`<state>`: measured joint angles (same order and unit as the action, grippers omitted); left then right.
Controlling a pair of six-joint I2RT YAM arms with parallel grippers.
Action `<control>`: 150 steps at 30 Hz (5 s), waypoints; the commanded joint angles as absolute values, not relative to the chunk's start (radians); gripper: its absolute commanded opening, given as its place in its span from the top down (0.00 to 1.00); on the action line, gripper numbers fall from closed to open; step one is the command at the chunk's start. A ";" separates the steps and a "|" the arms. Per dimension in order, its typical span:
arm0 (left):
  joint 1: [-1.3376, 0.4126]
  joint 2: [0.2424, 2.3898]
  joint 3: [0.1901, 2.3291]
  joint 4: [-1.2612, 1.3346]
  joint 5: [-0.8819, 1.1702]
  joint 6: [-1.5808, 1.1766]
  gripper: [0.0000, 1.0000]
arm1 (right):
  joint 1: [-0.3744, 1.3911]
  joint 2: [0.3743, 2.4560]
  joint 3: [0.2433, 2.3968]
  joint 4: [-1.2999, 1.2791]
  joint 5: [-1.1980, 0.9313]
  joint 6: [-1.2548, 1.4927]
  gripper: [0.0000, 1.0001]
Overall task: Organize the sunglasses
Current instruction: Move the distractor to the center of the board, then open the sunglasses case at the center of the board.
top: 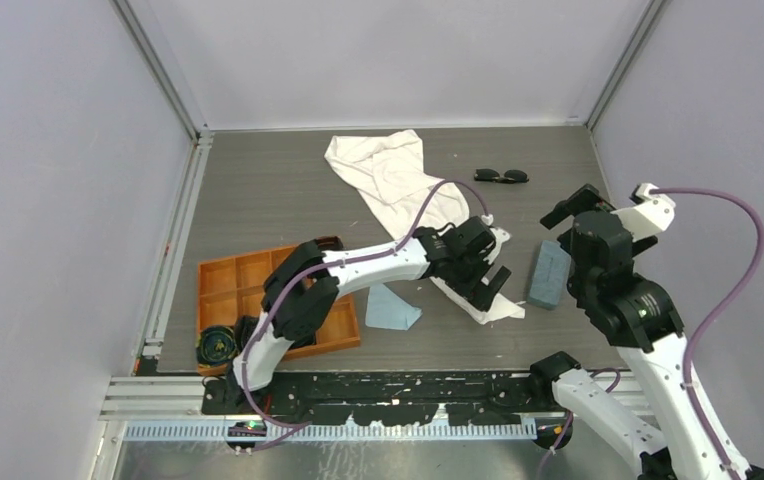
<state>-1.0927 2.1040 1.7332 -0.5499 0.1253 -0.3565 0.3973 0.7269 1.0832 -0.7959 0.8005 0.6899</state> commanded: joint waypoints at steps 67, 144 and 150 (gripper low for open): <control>-0.739 1.810 1.554 -0.536 0.228 -0.425 0.09 | -0.155 1.449 0.850 -0.611 0.185 0.701 0.00; -0.721 1.822 1.517 -0.567 0.153 -0.474 0.04 | 0.354 1.629 1.092 -0.579 0.243 0.858 0.00; -0.721 1.804 1.479 -0.546 0.157 -0.482 0.04 | 0.354 1.710 1.109 -0.531 0.244 0.849 0.01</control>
